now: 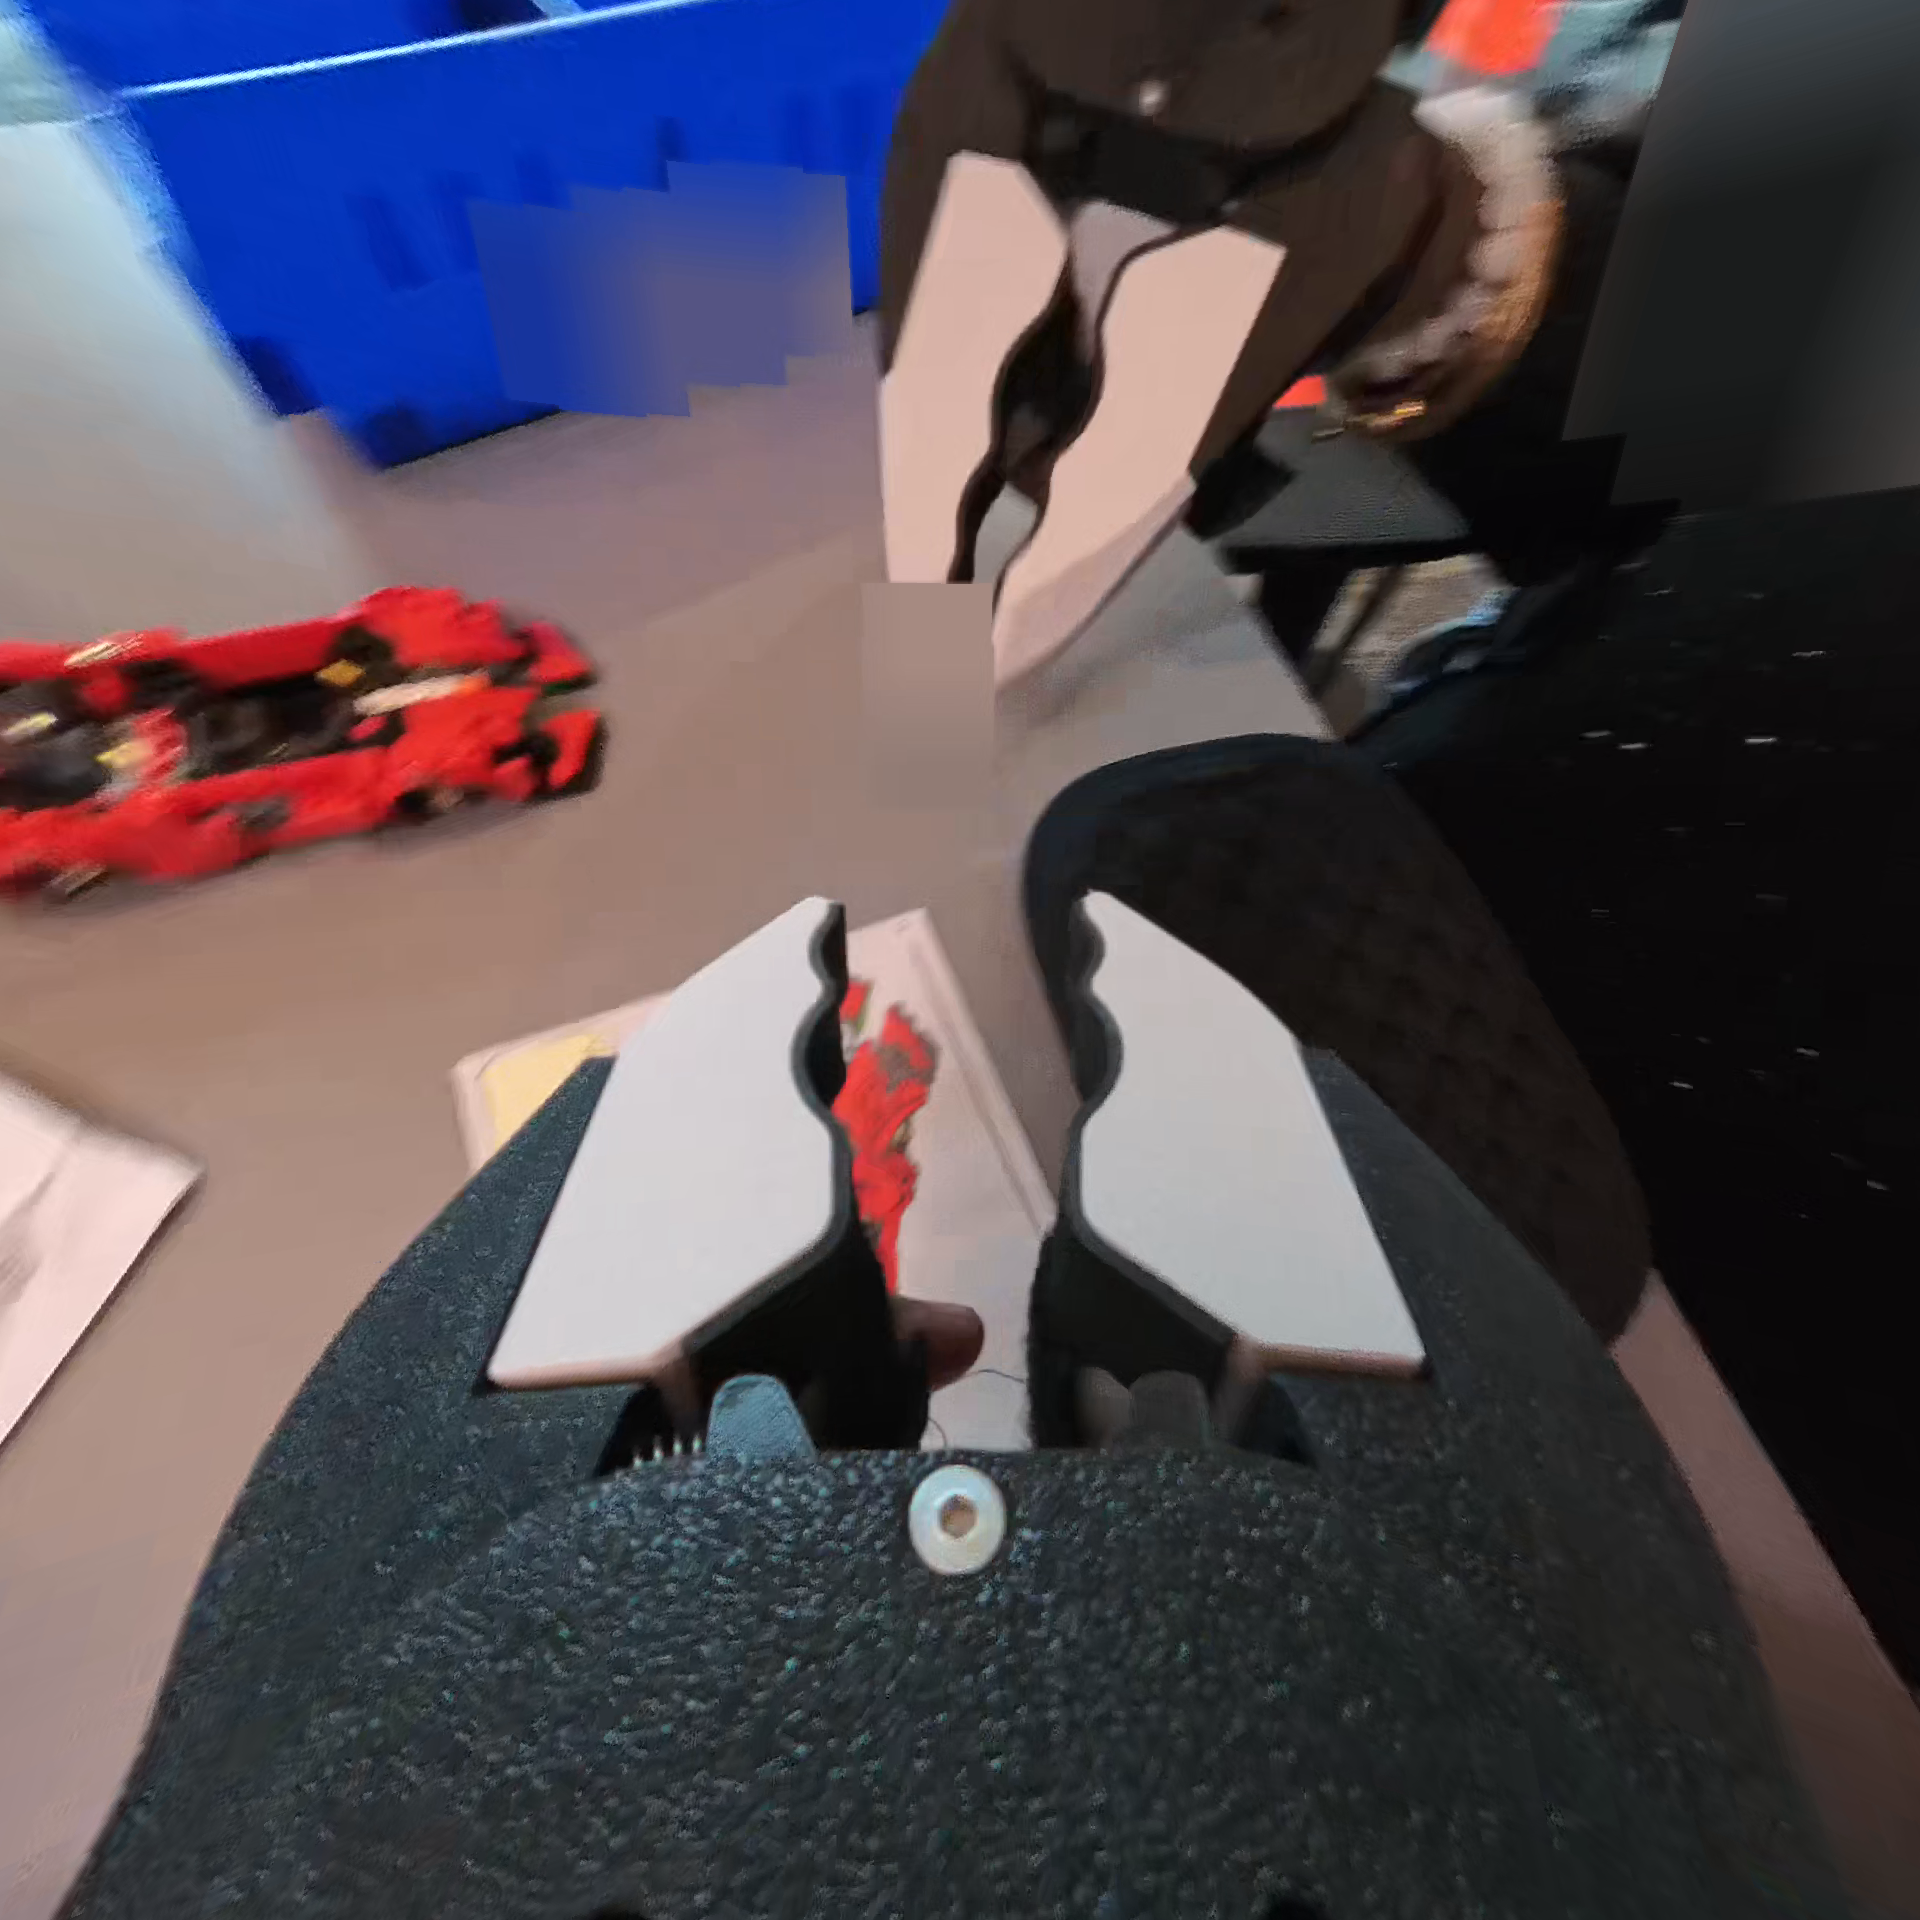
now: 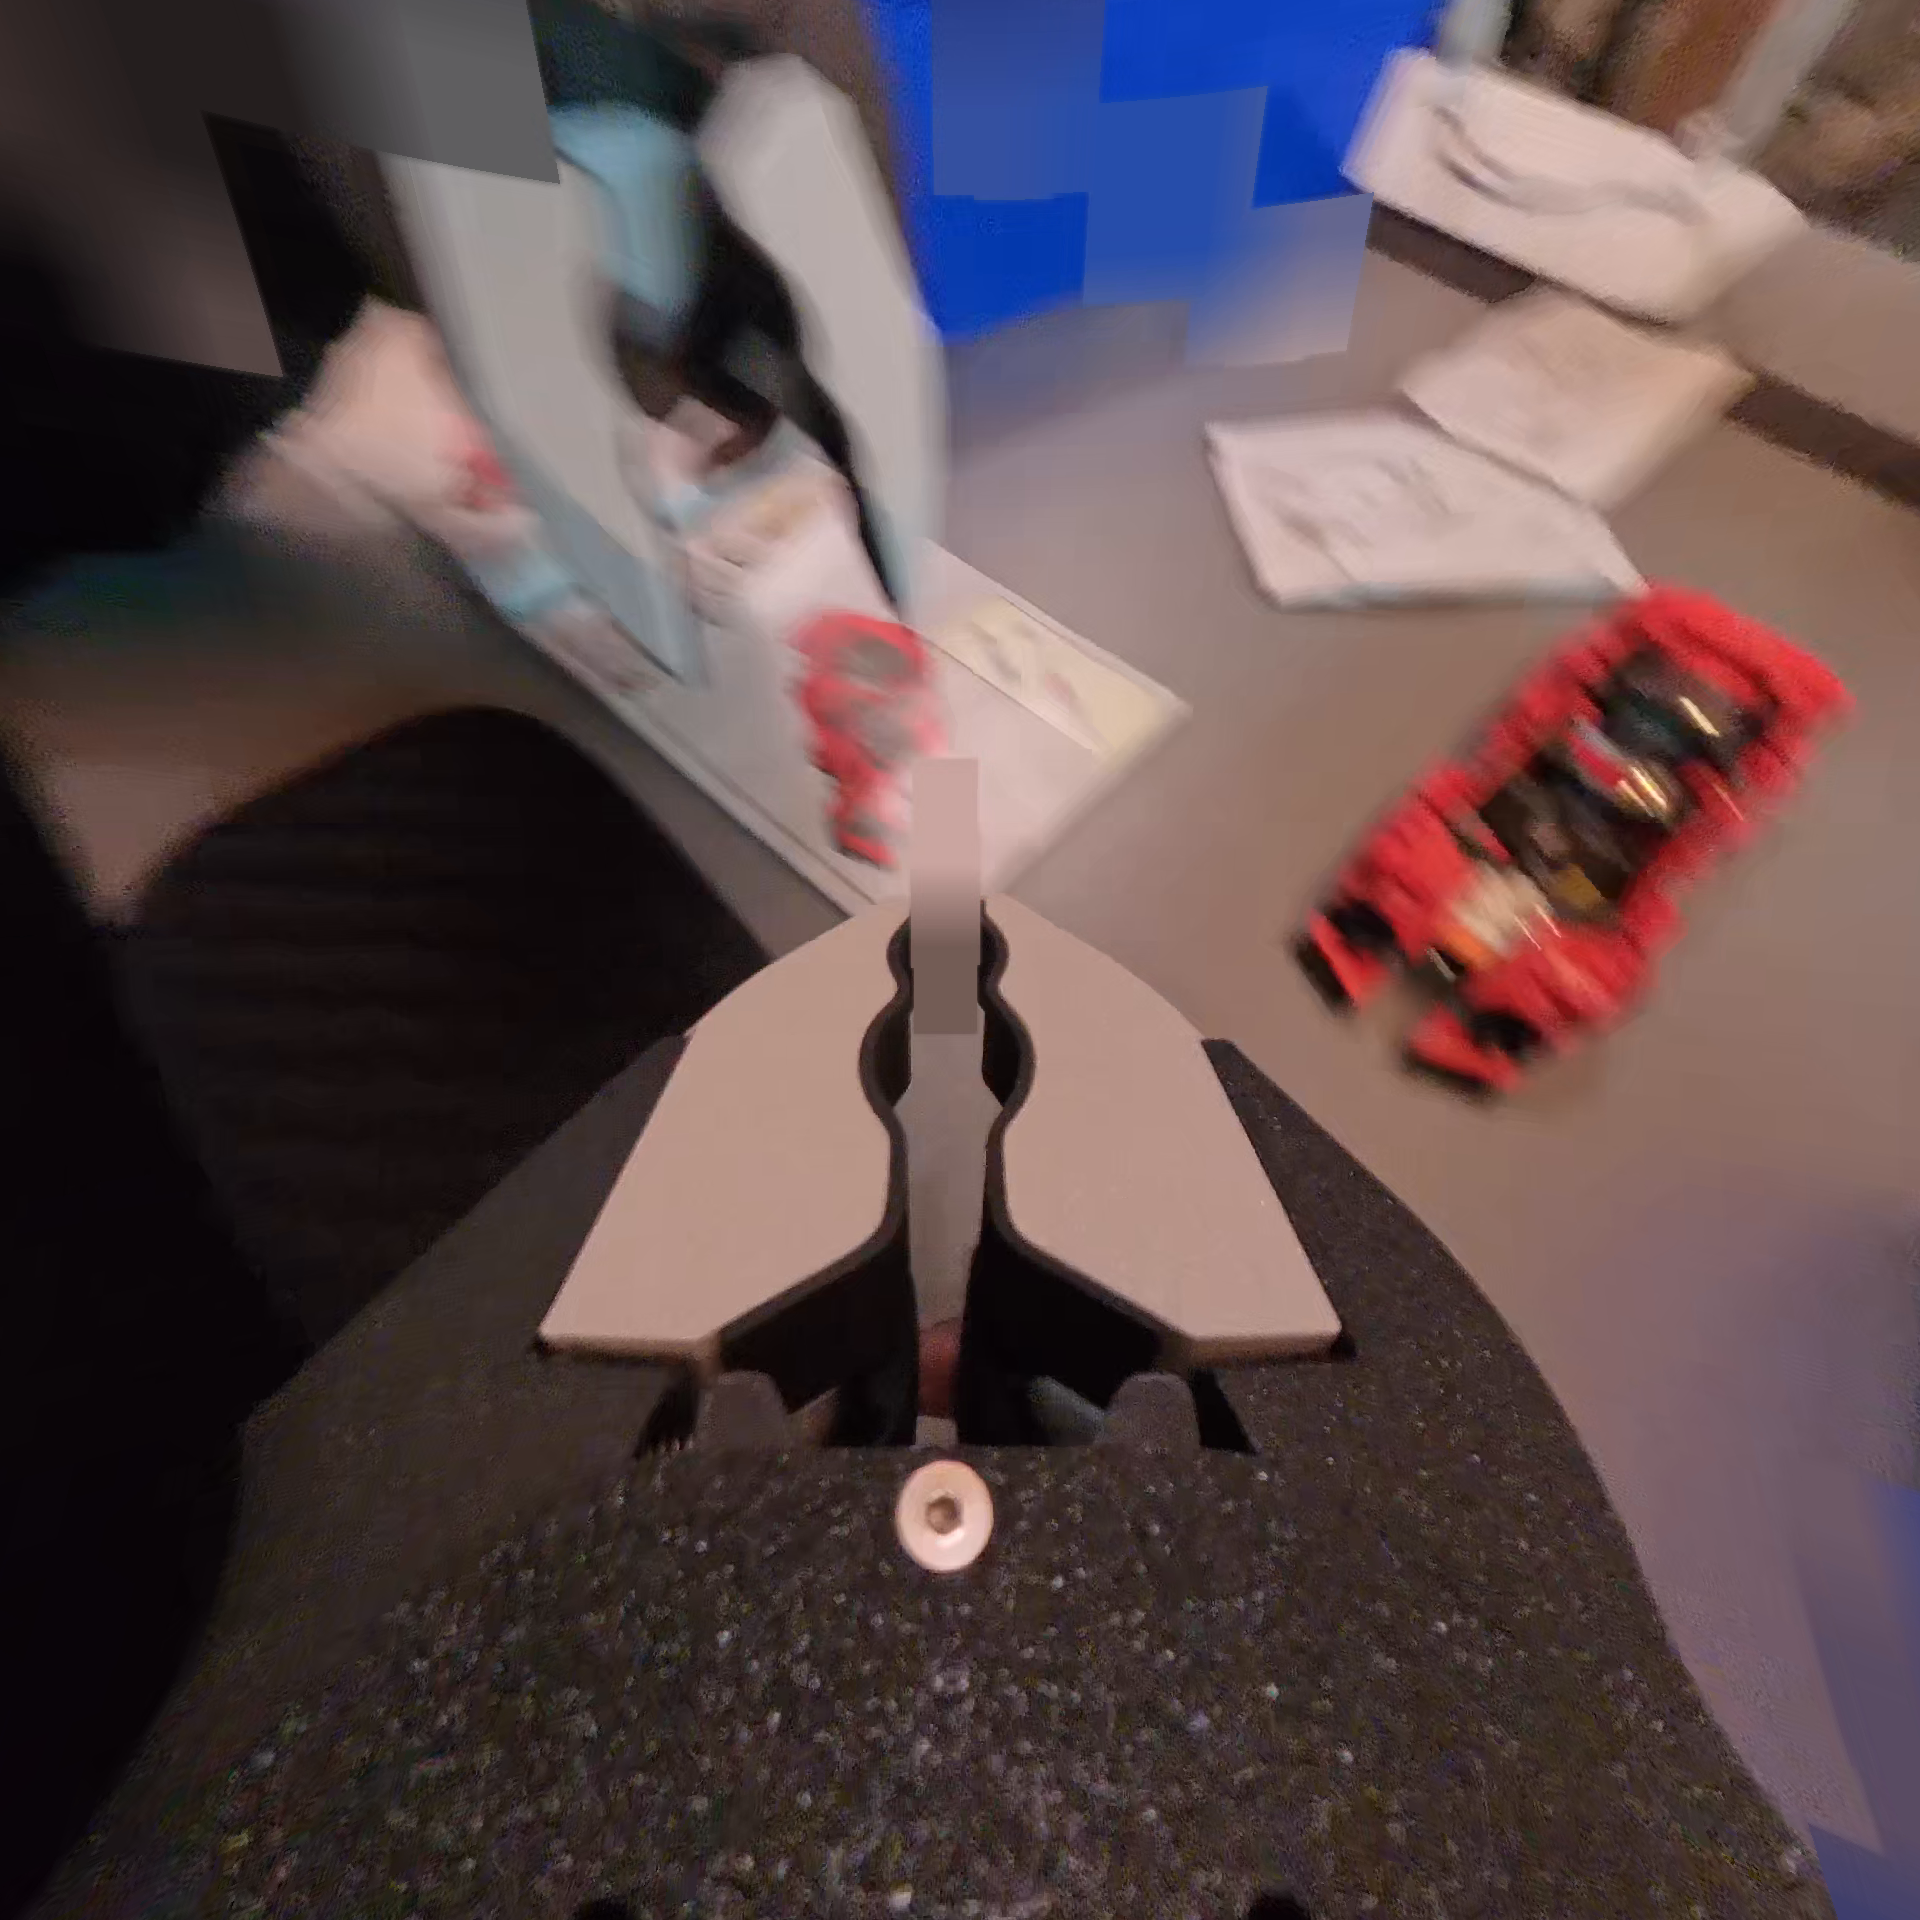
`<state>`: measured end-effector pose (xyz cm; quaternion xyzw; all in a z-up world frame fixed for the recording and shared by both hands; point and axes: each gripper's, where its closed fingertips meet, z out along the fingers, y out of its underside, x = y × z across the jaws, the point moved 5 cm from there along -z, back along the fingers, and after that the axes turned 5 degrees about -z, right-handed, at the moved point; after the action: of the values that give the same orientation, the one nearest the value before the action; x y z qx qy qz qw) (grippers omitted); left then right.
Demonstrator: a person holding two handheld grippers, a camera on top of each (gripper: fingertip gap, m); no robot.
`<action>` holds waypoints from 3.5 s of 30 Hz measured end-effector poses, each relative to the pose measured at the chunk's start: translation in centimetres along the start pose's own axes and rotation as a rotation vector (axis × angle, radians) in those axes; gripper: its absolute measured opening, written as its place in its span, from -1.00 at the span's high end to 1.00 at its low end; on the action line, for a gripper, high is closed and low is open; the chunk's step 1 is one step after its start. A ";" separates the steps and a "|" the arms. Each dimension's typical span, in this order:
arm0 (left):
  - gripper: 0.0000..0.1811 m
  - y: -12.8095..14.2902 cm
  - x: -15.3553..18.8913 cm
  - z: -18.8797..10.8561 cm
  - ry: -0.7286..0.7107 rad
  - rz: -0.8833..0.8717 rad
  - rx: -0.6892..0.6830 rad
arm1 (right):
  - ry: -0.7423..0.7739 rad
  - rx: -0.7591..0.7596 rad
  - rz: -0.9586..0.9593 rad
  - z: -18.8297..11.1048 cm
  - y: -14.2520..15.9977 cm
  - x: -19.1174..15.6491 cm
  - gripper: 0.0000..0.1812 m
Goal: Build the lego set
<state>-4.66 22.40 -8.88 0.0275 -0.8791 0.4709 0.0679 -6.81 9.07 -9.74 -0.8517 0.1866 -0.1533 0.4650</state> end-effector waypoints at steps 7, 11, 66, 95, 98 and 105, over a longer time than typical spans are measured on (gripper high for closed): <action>0.57 5.3 -0.6 -9.8 -0.666 0.004 -0.056 | 0.413 -0.274 0.183 -0.7 6.4 4.1 0.91; 0.57 9.4 -1.1 -15.3 -0.838 -0.088 -0.182 | 0.434 -0.355 0.216 -0.1 7.4 4.0 0.90; 0.77 13.2 -9.0 -22.8 -0.293 -0.160 -0.419 | -0.615 -0.333 -0.505 31.6 -12.0 11.5 0.19; 0.76 15.5 -9.1 -17.8 -0.338 -0.071 -0.740 | -0.450 -0.216 -0.352 28.7 -16.5 18.0 0.34; 0.74 15.6 -9.5 -16.9 -0.424 -0.063 -0.767 | -0.464 -0.237 -0.385 27.2 -16.8 17.0 0.27; 0.41 13.1 -3.0 -26.6 -1.079 -0.111 -0.592 | -0.549 -0.181 -0.243 24.1 -18.3 12.7 -0.06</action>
<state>-0.67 51.79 -5.54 0.2877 -0.8801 0.1223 -0.3573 18.14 30.07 -5.62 -0.9154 -0.0361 0.0451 0.3984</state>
